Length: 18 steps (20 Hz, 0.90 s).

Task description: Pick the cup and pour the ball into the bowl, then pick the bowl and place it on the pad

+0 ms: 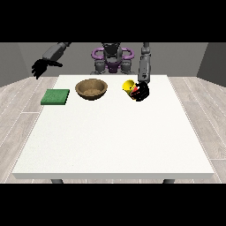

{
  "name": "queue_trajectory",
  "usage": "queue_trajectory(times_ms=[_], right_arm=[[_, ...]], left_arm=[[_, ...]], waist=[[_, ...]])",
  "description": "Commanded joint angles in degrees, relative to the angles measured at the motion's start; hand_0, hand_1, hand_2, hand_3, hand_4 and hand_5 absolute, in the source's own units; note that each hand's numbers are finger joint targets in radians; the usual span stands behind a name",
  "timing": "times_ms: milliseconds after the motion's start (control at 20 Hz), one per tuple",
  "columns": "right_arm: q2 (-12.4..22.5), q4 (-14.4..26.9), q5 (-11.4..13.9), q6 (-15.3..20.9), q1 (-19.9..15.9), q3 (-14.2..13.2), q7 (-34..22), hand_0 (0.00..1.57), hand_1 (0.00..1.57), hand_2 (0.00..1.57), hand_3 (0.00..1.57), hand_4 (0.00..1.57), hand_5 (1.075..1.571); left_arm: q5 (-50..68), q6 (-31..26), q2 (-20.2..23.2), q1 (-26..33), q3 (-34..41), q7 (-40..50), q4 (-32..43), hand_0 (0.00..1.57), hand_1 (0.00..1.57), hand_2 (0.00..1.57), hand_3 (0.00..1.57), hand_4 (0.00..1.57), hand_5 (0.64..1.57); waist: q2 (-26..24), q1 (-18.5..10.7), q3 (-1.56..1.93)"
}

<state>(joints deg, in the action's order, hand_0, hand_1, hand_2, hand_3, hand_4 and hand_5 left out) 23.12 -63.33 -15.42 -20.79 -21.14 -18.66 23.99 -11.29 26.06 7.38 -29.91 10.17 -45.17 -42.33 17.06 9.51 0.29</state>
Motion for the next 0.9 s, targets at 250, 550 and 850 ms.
queue_trajectory(times_ms=[250, 550, 850], right_arm=[[2.26, 12.55, 1.09, -1.83, 4.1, -1.79, -0.44, 0.0, 0.0, 0.0, 0.0, 0.0, 1.558], [4.02, 17.96, 2.26, -0.21, 6.35, -3.49, 0.68, 0.0, 0.0, 0.0, 0.0, 0.0, 1.56], [4.22, 22.2, 2.19, -0.85, 6.8, -4.78, 5.58, 0.0, 0.0, 0.04, 0.0, 0.0, 1.558]], left_arm=[[-14.78, 7.35, -2.51, -0.9, -12.42, 18.96, -1.14, 1.37, 1.37, 1.57, 1.57, 1.02, 1.531], [-23.9, 4.22, -3.4, -2.49, -19.88, 31.49, -4.9, 1.4, 1.4, 1.57, 1.57, 1.11, 1.567], [-33.56, 5.58, -5.43, -4.38, -24.76, 41.05, -6.83, 1.38, 1.38, 1.57, 1.57, 1.14, 1.567]], waist=[[-15.04, -5.26, -0.14], [-20.16, -11.15, -0.23], [-19.64, -12.72, -0.22]])
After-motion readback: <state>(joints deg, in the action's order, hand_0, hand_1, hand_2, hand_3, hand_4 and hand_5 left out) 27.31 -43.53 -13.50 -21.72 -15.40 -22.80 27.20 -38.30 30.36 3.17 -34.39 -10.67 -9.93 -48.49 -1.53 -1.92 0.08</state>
